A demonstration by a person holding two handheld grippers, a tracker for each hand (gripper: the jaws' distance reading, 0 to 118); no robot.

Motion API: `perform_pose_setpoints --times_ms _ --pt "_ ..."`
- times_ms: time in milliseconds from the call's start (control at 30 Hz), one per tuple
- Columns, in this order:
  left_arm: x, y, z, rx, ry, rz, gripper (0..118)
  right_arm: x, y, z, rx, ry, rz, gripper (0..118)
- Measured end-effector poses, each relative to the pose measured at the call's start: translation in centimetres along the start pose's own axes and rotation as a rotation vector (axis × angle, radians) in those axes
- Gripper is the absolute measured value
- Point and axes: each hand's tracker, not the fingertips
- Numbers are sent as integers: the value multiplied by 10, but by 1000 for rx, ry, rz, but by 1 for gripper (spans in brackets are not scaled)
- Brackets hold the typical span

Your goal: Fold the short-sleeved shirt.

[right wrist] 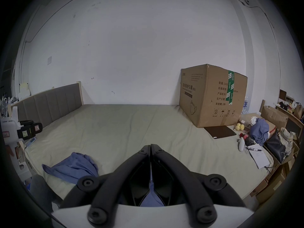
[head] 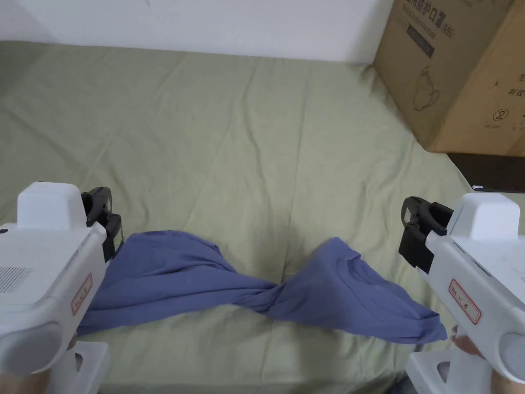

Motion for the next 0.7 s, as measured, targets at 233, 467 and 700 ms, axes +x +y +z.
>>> perform_pose_setpoints --times_ms 233,467,700 --pt "1 2 -3 -6 7 12 0 7 -3 -9 -47 10 -23 0" --pt "2 3 -4 -18 7 17 0 14 23 -82 -361 78 -1 62" --pt "-4 3 -6 -37 27 31 0 6 11 -198 -688 38 87 115"
